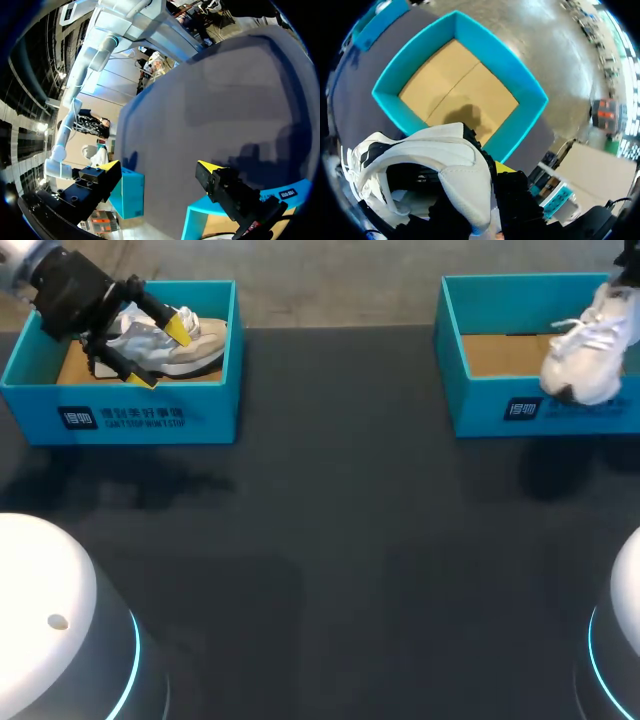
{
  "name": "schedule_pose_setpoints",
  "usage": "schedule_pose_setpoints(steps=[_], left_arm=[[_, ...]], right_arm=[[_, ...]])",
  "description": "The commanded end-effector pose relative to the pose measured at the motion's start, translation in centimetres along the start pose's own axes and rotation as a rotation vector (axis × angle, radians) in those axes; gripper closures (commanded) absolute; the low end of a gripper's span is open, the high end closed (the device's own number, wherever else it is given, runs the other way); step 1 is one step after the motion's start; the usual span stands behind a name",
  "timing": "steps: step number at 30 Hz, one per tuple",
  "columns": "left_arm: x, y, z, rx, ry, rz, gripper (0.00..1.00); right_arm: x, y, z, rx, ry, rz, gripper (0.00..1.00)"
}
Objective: Take the shoe out of the shoebox, open the shoe tongue, remove and reinsert the insole, then place the shoe into the shoebox
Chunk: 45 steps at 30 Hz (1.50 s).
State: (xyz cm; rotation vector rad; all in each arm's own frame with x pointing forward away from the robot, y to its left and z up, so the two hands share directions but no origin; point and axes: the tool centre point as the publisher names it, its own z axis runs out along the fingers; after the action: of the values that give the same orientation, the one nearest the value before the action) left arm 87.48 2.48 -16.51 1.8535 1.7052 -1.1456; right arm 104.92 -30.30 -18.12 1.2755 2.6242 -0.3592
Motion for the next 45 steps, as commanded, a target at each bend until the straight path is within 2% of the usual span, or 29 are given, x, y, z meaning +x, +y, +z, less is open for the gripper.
schedule_pose_setpoints(steps=[1, 6, 13, 16, 20, 22, 44, 45], left_arm=[[0.0, 0.0, 0.0, 0.000, 0.002, 0.001, 0.00], [0.0, 0.0, 0.0, 0.000, 0.002, 0.001, 0.00], [0.0, 0.0, 0.0, 0.000, 0.002, 0.001, 0.00], [0.0, 0.0, 0.0, 0.000, 0.002, 0.001, 0.00], [0.0, 0.0, 0.0, 0.000, 0.002, 0.001, 0.00], [0.0, 0.0, 0.0, 0.000, 0.002, 0.001, 0.00], [0.0, 0.0, 0.0, 0.000, 0.002, 0.001, 0.00], [0.0, 0.0, 0.0, 0.000, 0.002, 0.001, 0.00]], right_arm=[[-0.4, 0.0, -0.2, 0.028, 0.065, 0.340, 1.00], [-0.6, -0.6, 0.1, 0.043, 0.086, 0.533, 1.00], [-1.1, -2.0, 0.8, 0.130, 0.079, 0.762, 1.00], [-1.2, -2.3, 1.0, 0.150, 0.082, 0.814, 1.00], [-1.3, -2.3, 1.3, 0.144, 0.090, 0.813, 1.00], [-1.4, -2.3, 1.4, 0.189, 0.083, 0.831, 1.00], [-1.4, -2.3, 1.4, 0.189, 0.083, 0.831, 1.00], [-1.4, -2.3, 1.5, 0.172, 0.082, 0.847, 1.00]])
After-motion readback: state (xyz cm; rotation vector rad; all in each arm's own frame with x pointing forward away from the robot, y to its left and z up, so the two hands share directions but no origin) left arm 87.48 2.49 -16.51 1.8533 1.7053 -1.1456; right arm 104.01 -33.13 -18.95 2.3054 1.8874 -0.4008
